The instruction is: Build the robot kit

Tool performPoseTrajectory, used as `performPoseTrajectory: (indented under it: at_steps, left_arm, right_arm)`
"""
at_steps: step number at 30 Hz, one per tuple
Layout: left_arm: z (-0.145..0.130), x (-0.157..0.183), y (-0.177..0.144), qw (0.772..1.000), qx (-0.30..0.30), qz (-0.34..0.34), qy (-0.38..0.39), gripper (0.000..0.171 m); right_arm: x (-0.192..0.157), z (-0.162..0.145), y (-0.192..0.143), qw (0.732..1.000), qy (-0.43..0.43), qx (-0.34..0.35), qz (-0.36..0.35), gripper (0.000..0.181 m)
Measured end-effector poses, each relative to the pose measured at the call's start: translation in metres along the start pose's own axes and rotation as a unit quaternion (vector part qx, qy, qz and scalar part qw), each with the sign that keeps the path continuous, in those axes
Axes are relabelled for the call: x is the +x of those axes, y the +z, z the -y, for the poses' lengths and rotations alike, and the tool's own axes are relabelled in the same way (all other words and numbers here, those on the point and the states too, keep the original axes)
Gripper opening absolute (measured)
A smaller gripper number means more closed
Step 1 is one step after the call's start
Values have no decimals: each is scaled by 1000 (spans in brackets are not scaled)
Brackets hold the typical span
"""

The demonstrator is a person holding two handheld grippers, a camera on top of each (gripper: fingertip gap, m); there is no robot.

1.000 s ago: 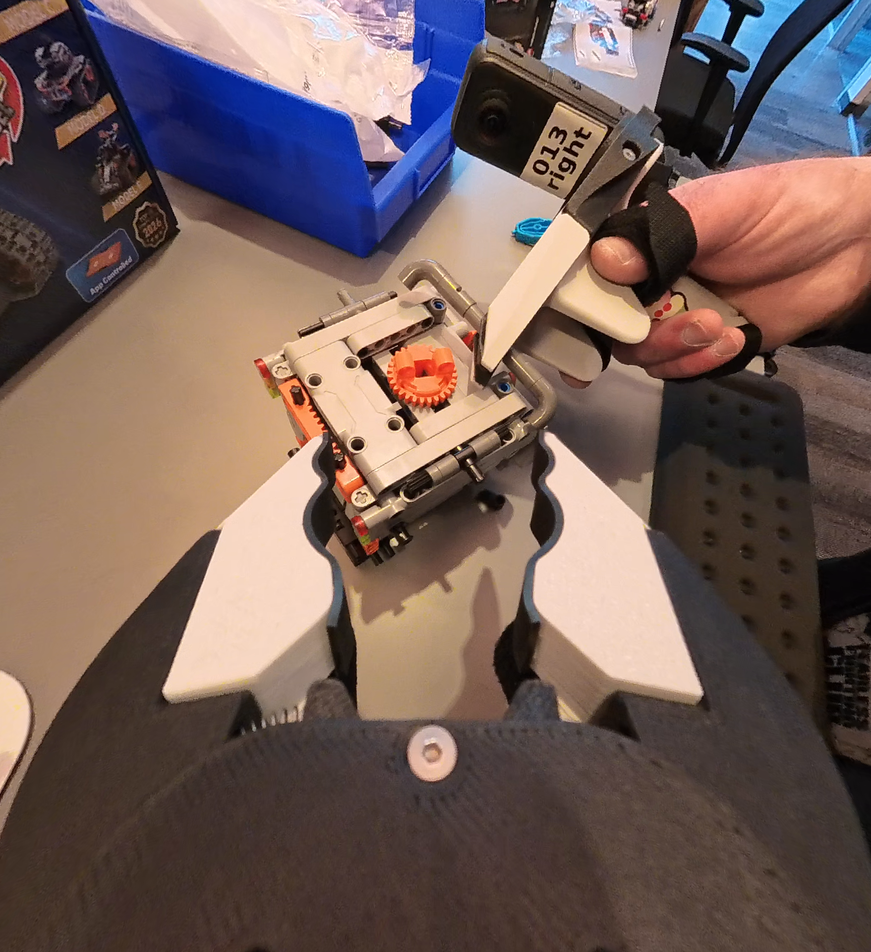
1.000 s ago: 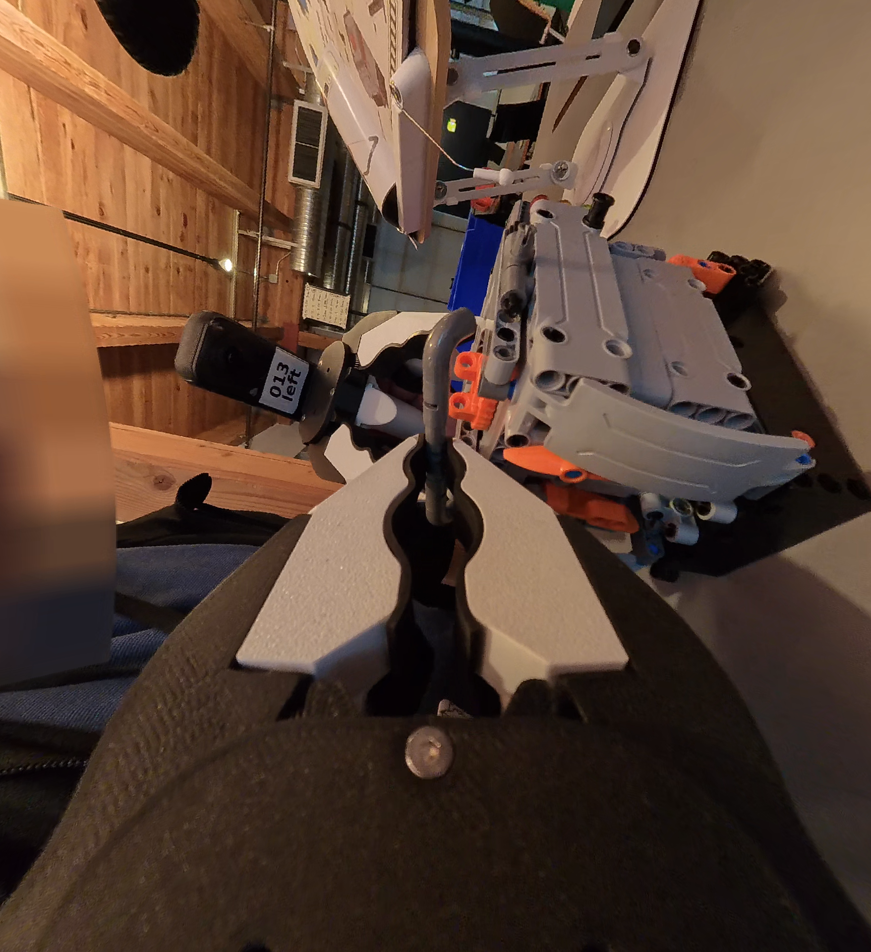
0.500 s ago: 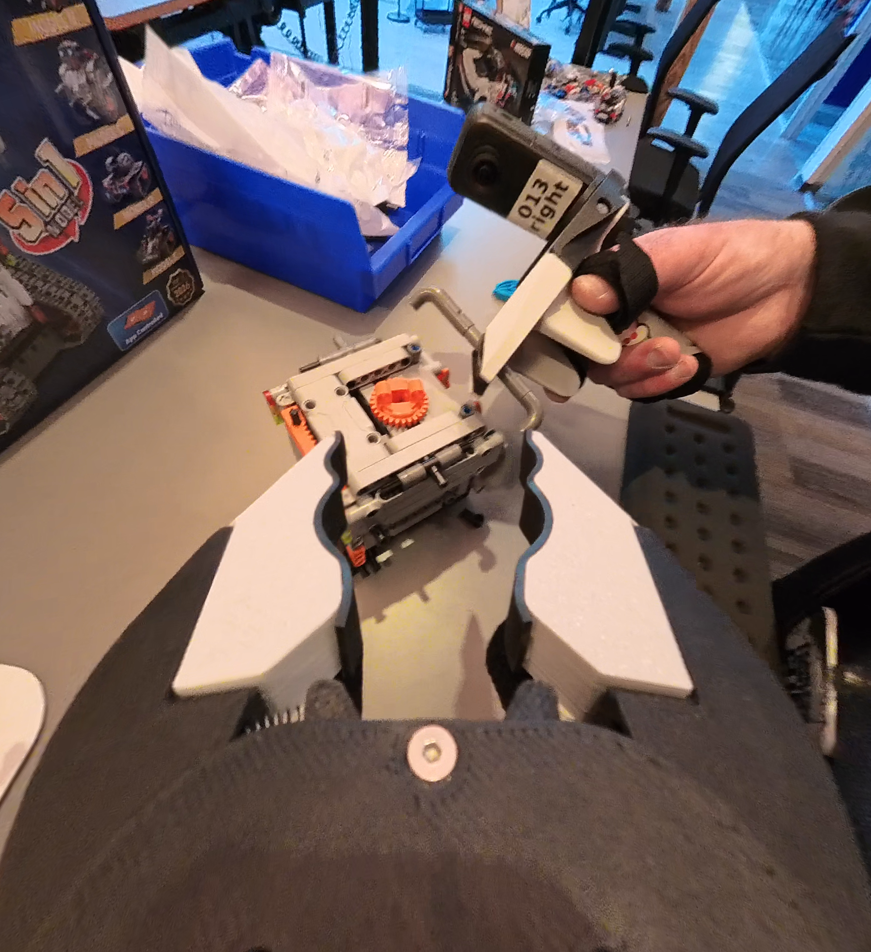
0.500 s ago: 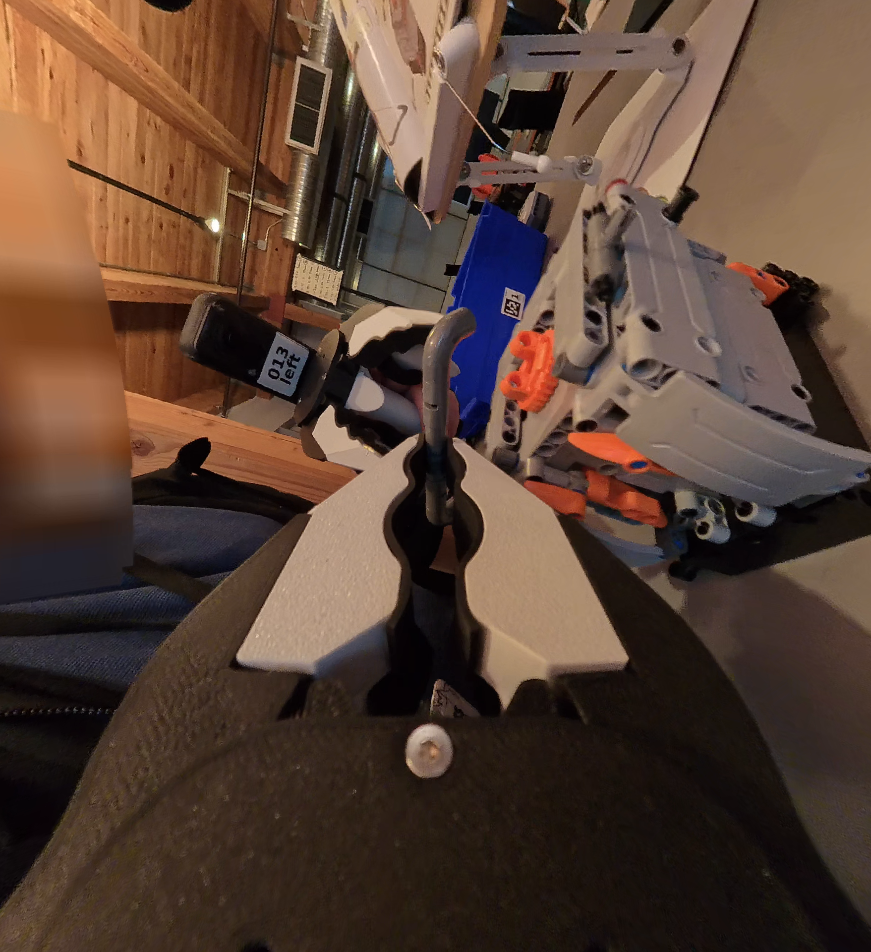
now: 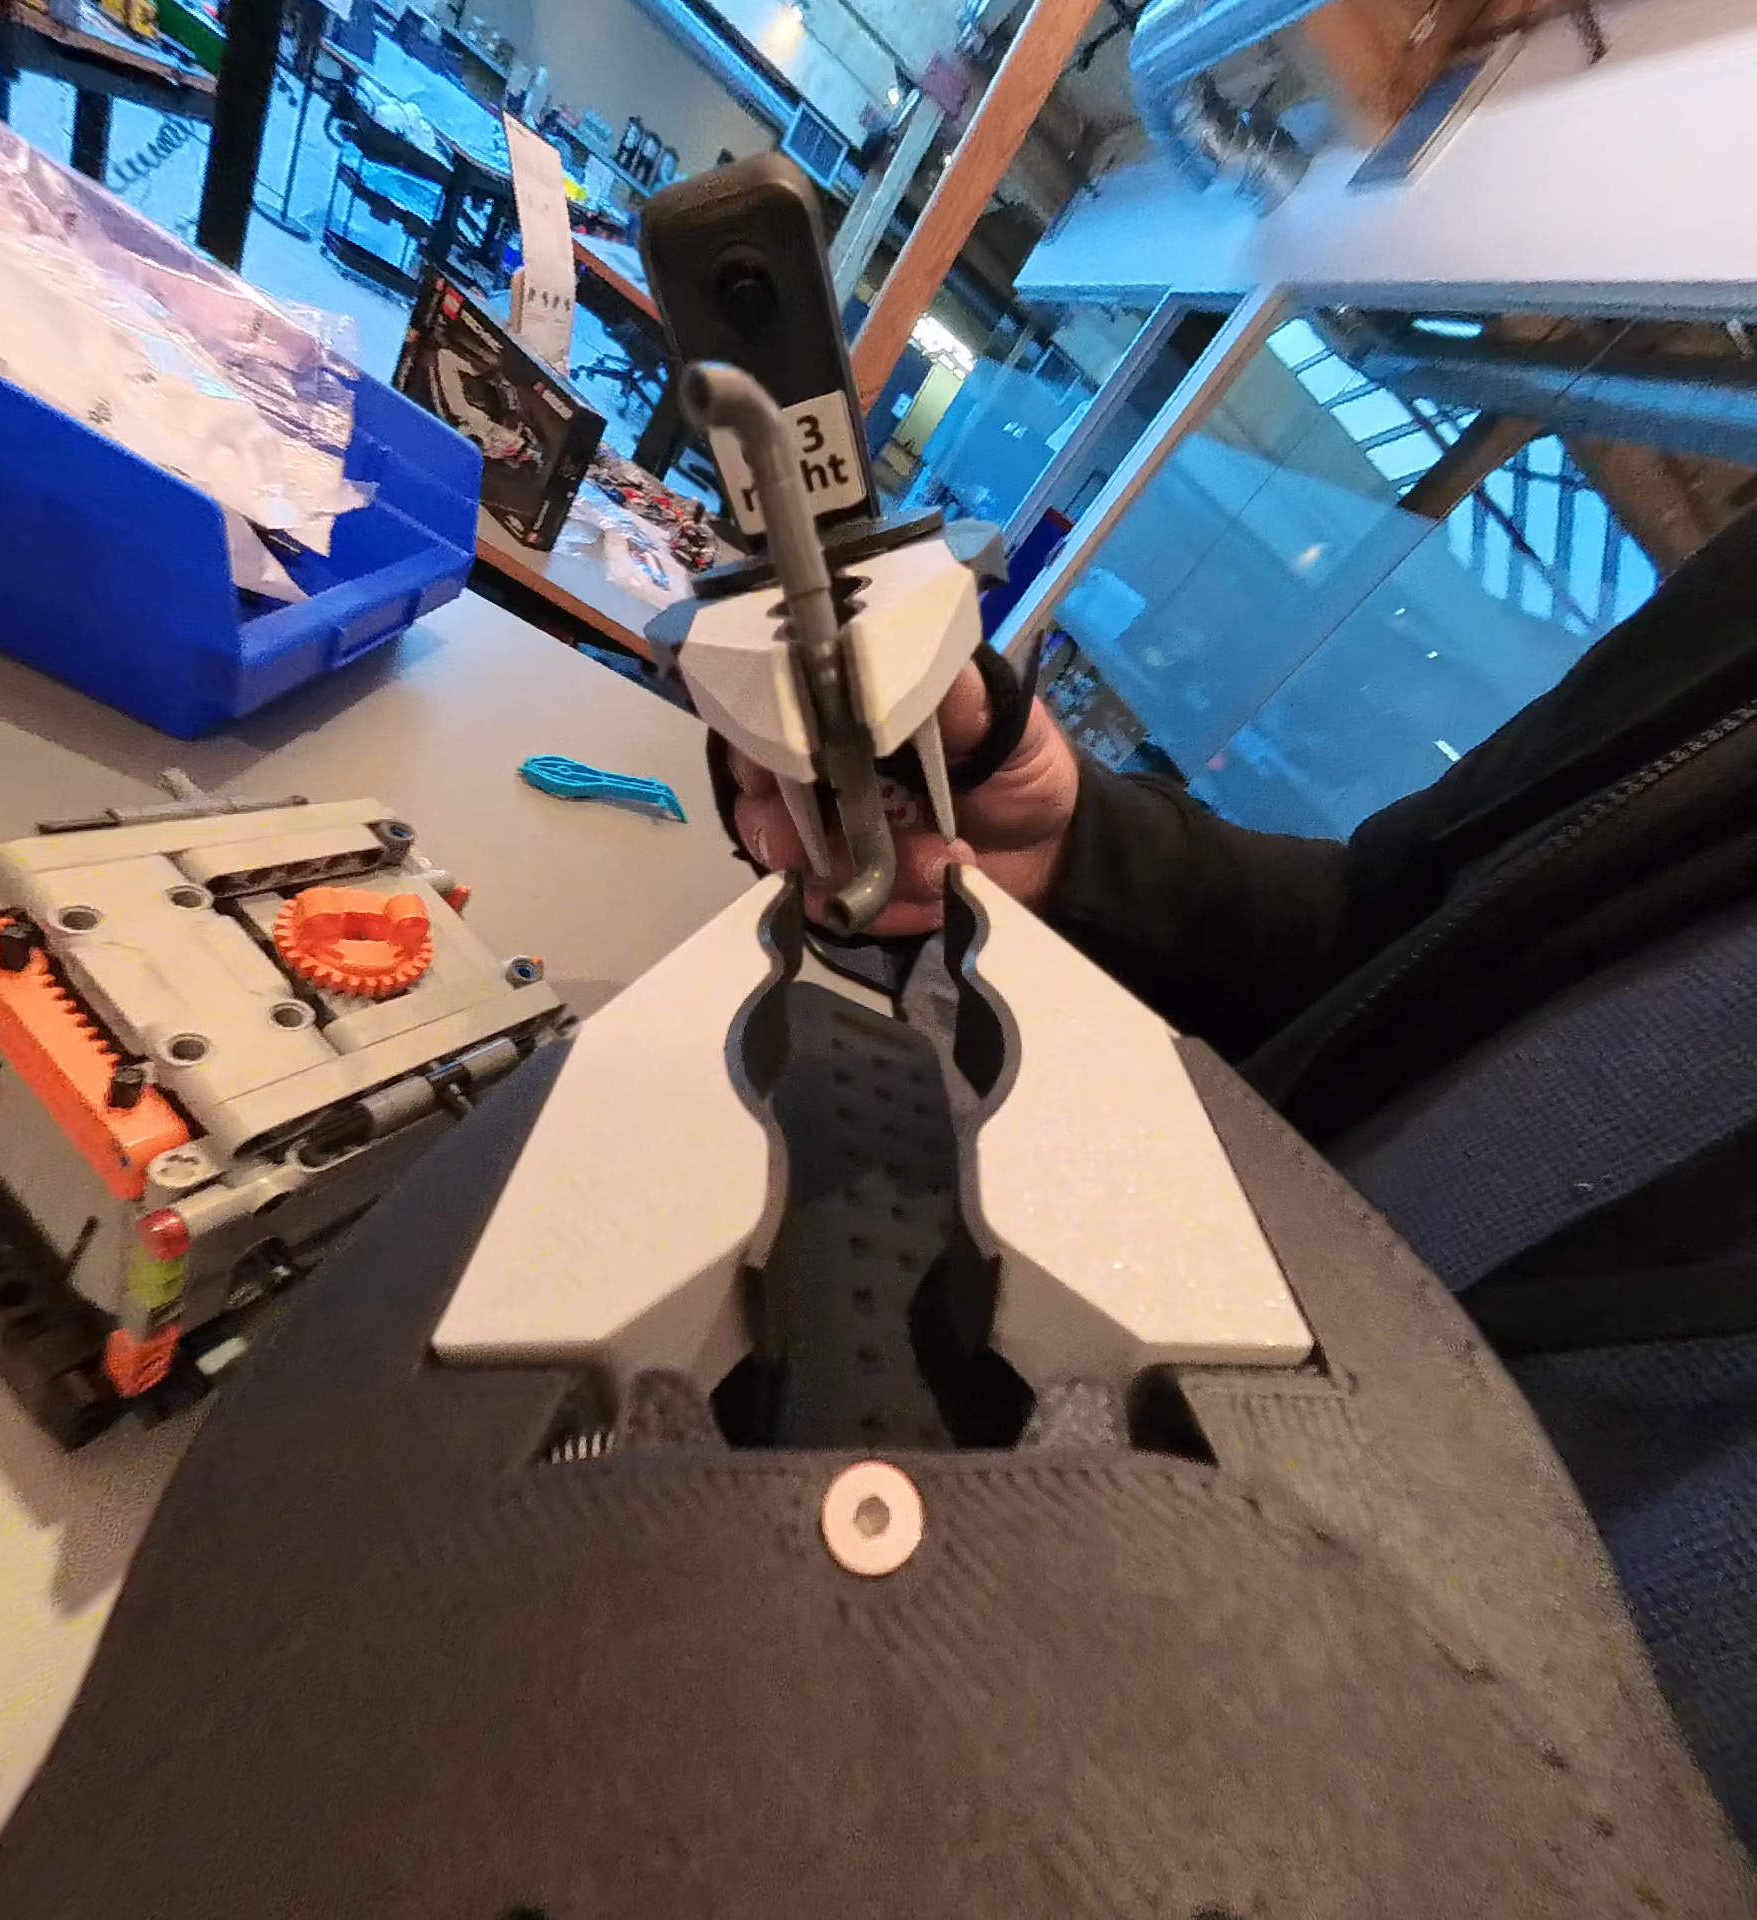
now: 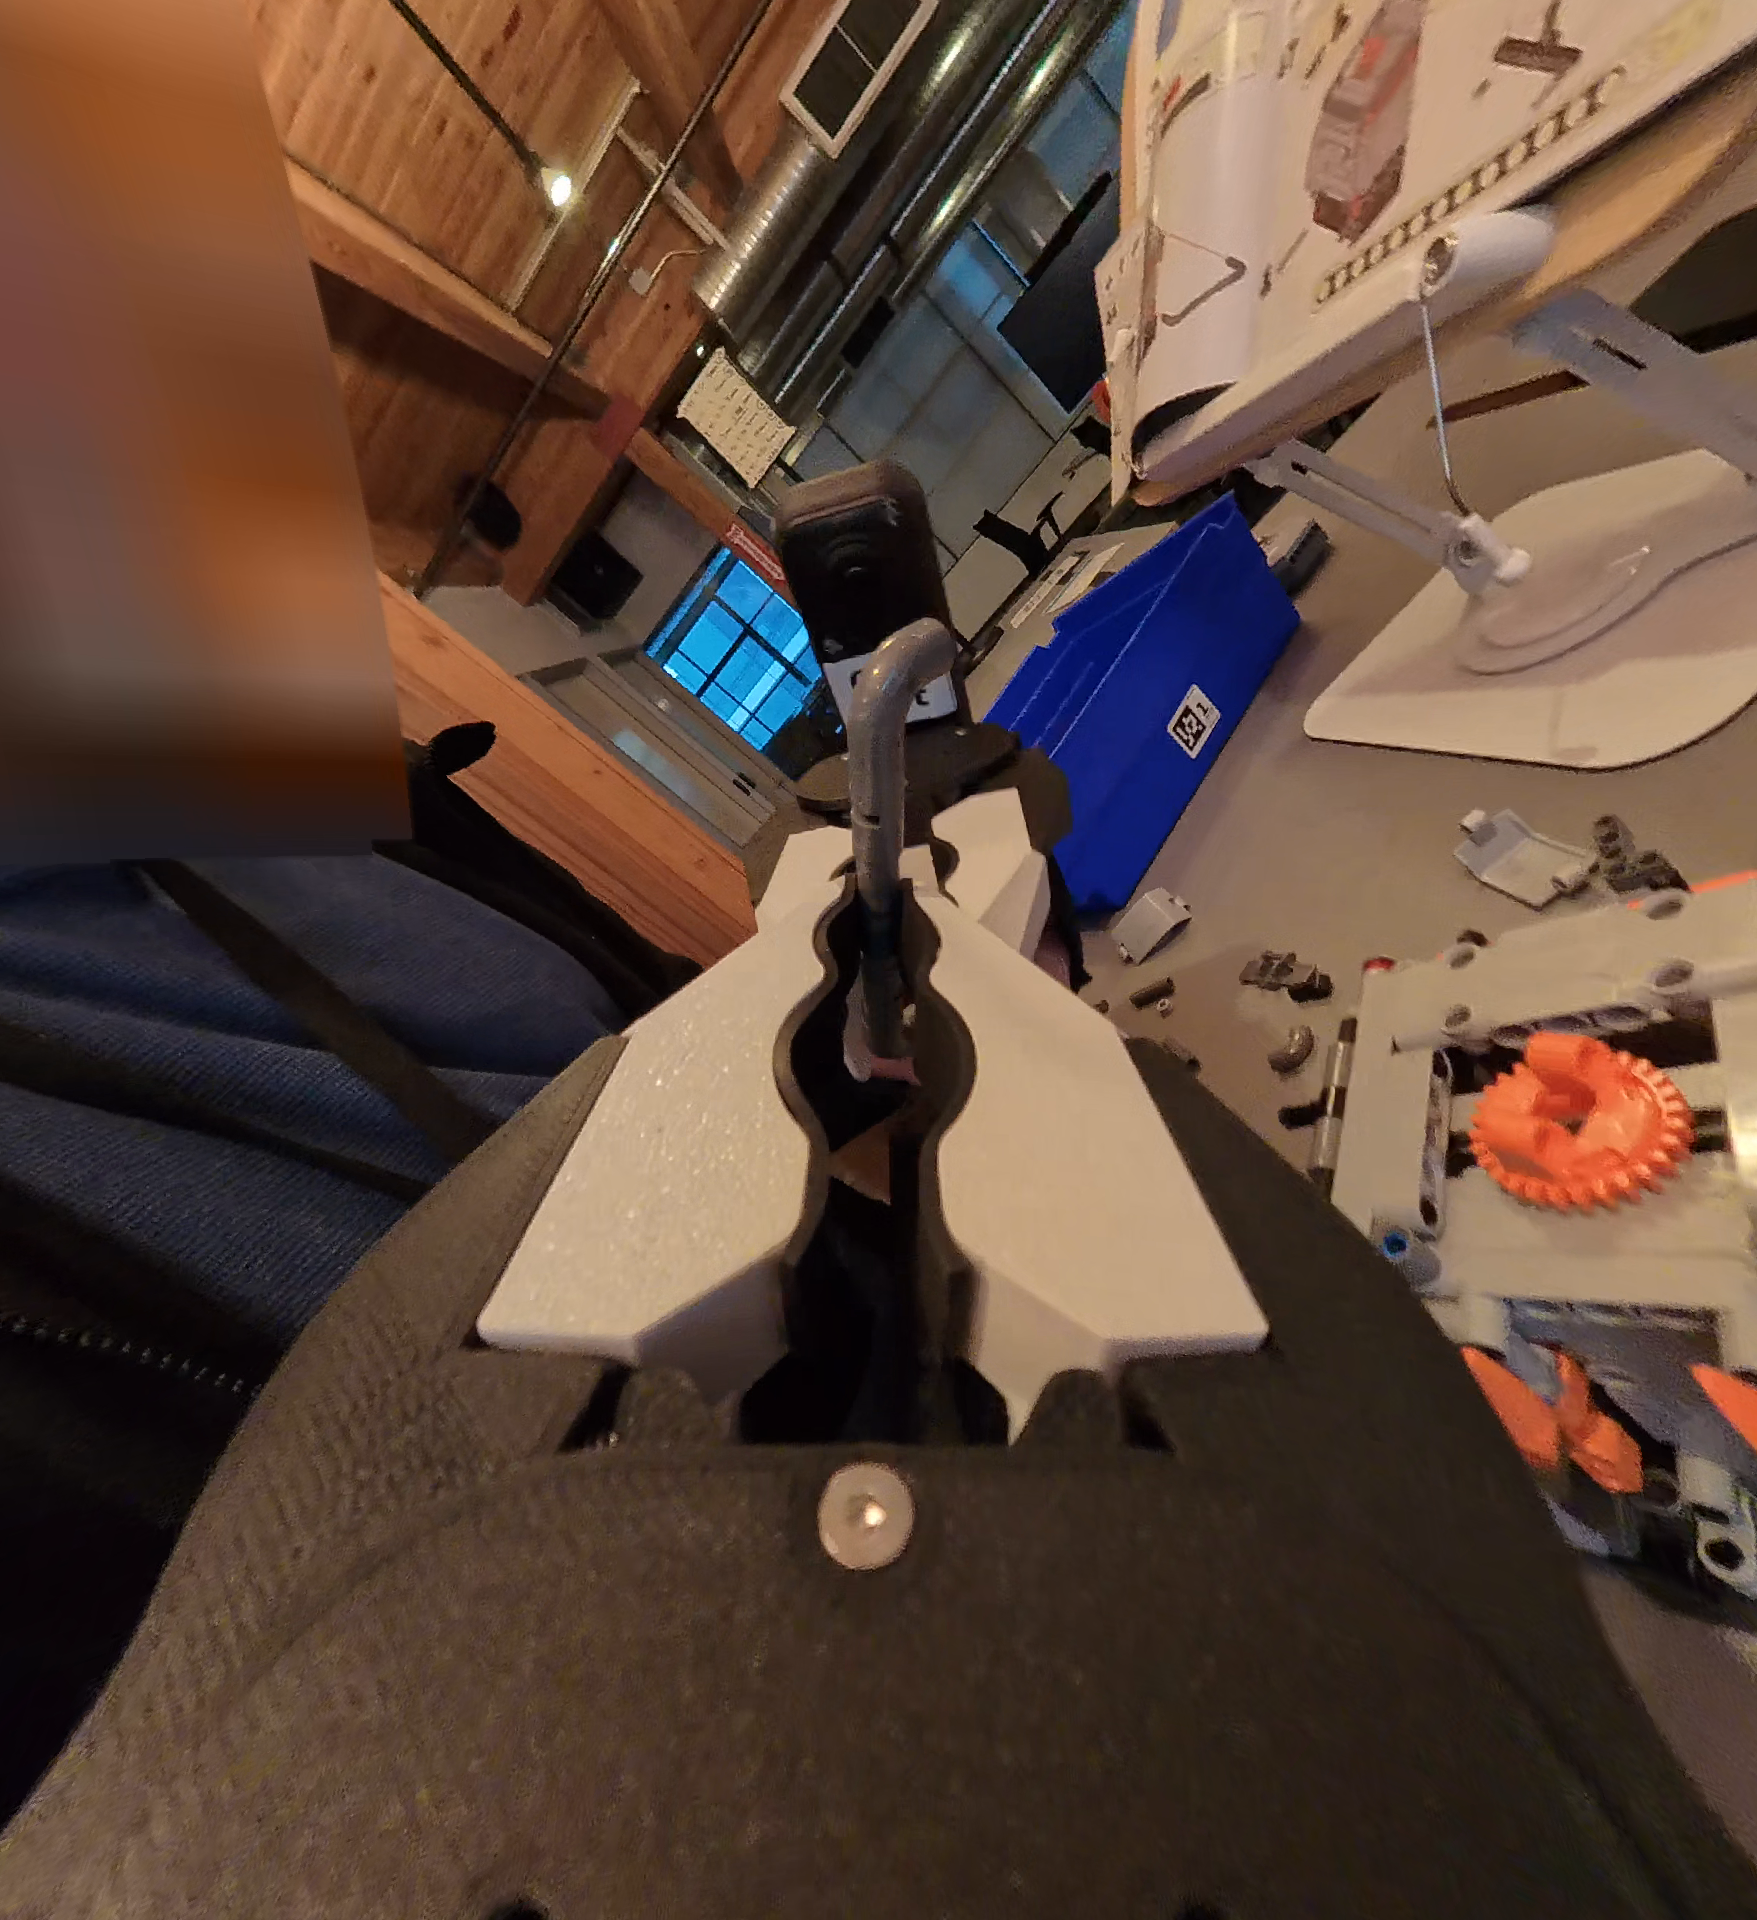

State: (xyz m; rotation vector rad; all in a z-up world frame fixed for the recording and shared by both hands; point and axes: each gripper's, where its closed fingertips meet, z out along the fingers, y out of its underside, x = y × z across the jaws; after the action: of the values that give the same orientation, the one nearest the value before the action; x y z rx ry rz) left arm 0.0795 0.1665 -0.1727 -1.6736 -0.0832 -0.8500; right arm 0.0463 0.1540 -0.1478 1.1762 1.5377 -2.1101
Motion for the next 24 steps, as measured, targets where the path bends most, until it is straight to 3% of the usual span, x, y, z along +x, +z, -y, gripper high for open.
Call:
performPoseTrajectory:
  at_steps: [7,24]
  left_arm:
    - [1,7,0,997,38,-51,-53,11]
    - [8,-1,-36,997,71,-3,-37,10]
  right_arm:
    - [-6,-1,12,1000,-14,2,14,3]
    - [5,3,36,999,-28,2,-19,5]
